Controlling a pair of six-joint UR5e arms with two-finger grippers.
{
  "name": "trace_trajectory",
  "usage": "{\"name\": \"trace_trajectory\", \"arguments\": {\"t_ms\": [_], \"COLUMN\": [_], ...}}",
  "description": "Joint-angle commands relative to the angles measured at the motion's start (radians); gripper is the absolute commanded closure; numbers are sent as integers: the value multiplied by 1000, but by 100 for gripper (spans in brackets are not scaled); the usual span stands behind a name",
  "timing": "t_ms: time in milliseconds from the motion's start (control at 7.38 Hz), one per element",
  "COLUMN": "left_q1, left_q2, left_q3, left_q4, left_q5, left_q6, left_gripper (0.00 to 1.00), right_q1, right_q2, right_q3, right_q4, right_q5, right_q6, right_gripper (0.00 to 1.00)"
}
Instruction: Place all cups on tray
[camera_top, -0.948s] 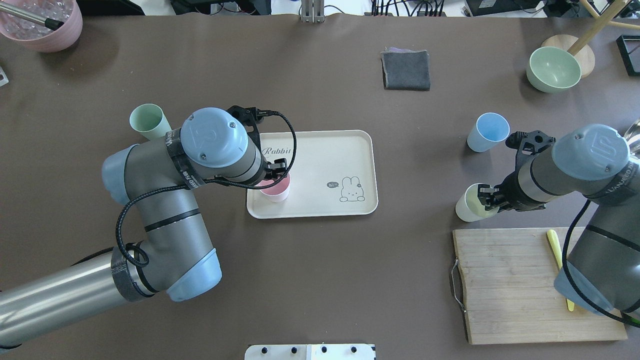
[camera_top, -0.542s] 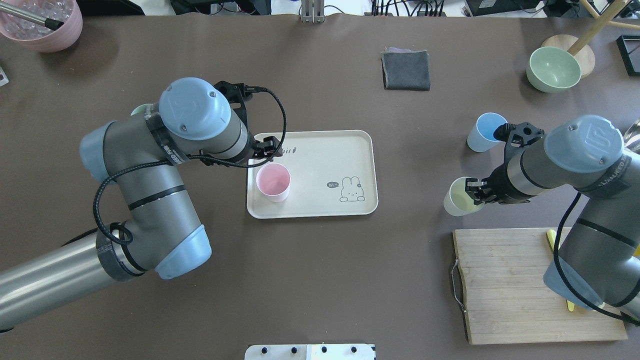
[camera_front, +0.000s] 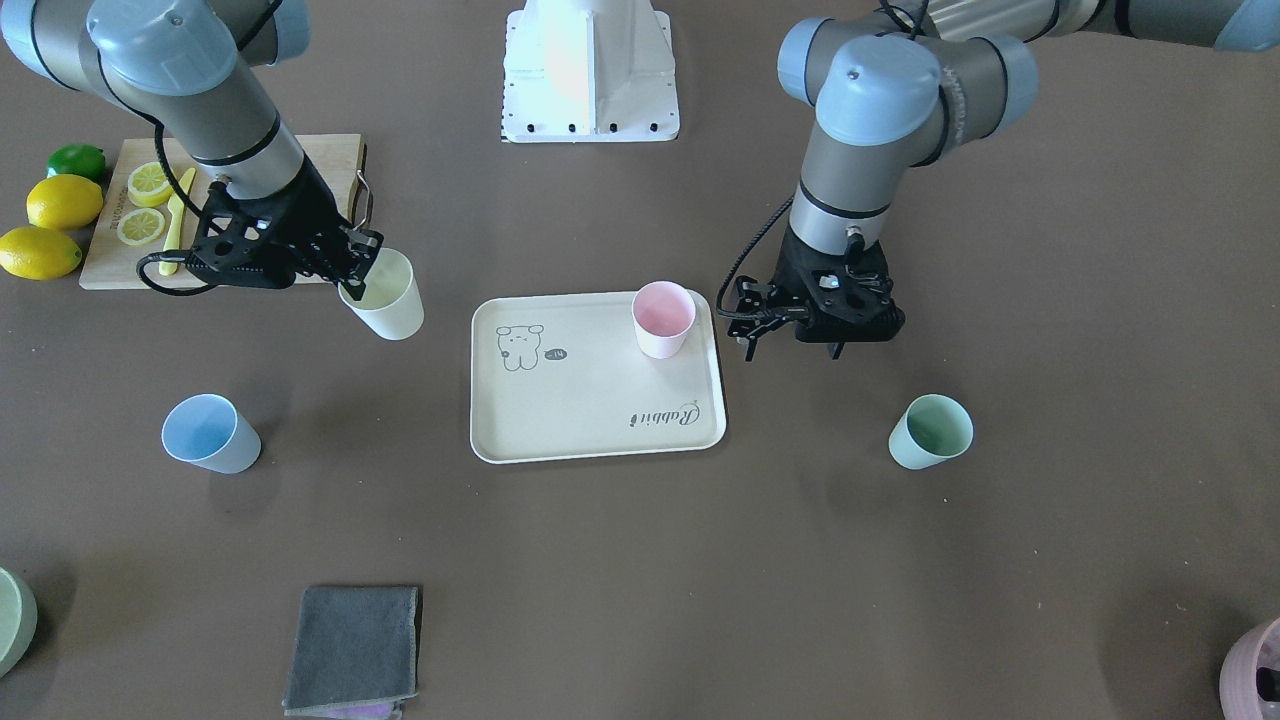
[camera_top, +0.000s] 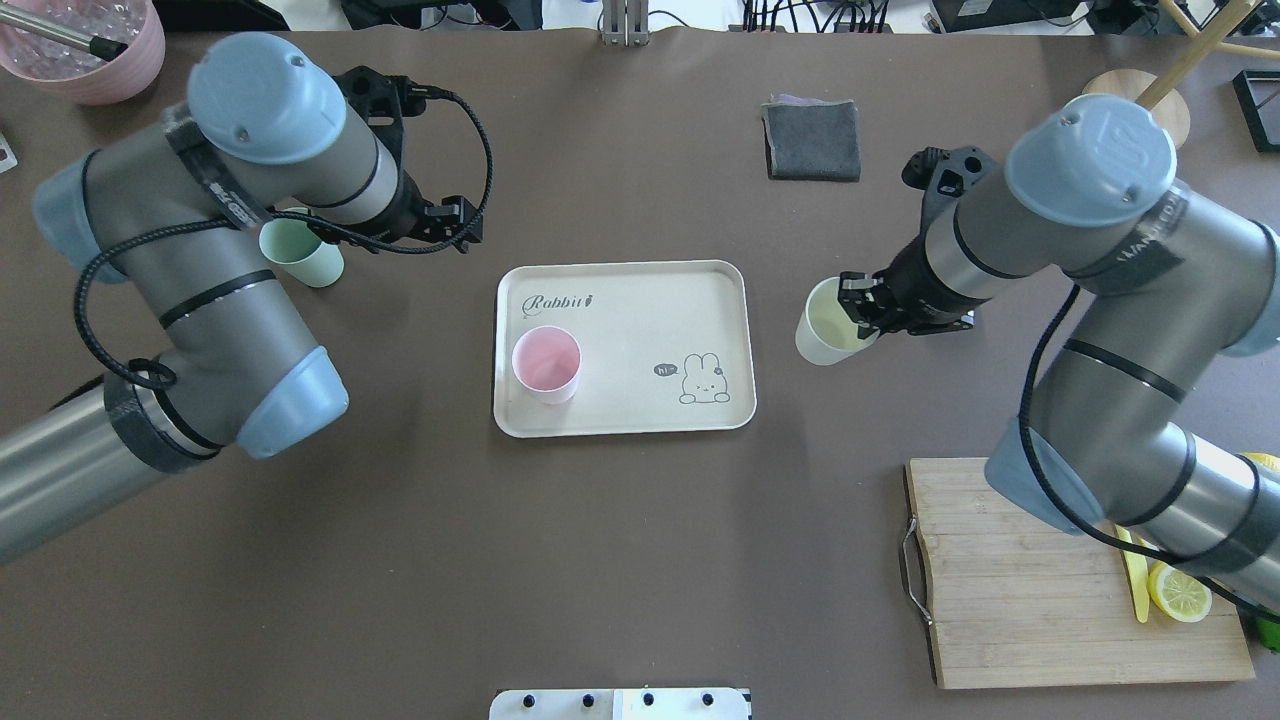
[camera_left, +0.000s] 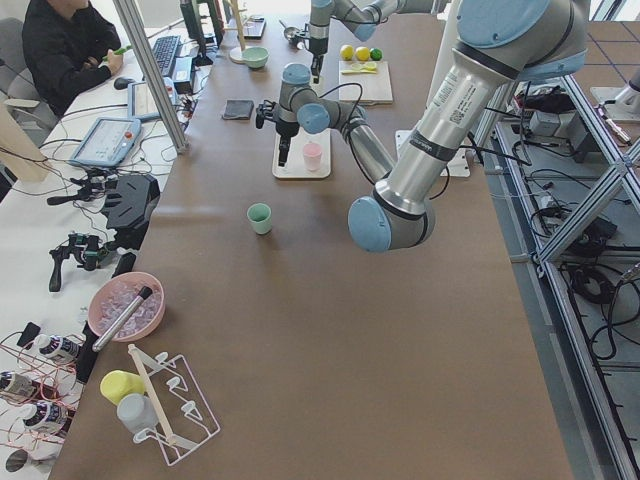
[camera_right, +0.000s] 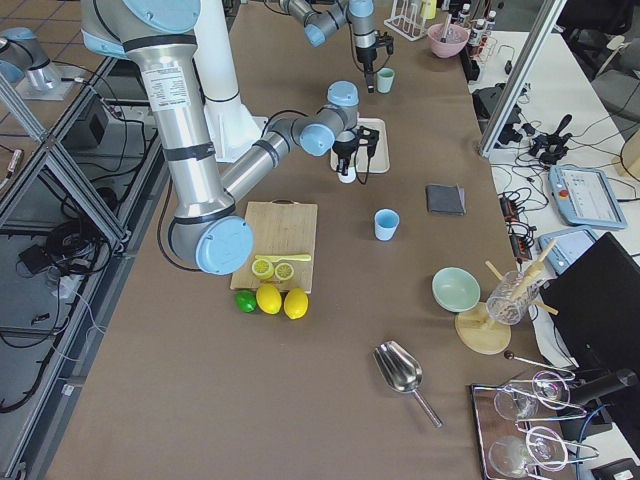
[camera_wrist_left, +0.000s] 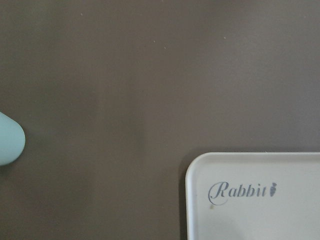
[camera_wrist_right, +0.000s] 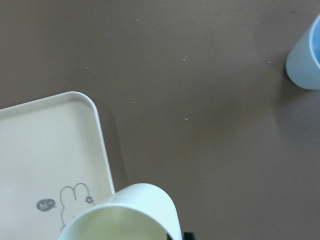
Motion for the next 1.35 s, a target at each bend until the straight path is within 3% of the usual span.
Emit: {"name": "trace_trajectory", "arguments": {"t_ms": [0, 406, 812, 1219], "left_q1": [-156, -247, -252, -247], "left_q2": [70, 104, 125, 136], "left_q3": [6, 87, 188, 195], "left_q4": [-2, -28, -187, -192], "left_q5": [-133, -148, -149, -148], "left_q6": [199, 356, 355, 350], "left_gripper": [2, 2, 2, 2], "right_q1": [-20, -119, -175, -181], "right_q2": [170, 210, 207, 206], "right_q3": [-134, -192, -215, -225], "right_q4": [-31, -22, -19, -19], "right_q5": [-3, -58, -106, -112], "right_q6": [4, 36, 59, 59], "right_gripper": [100, 100, 100, 100]}}
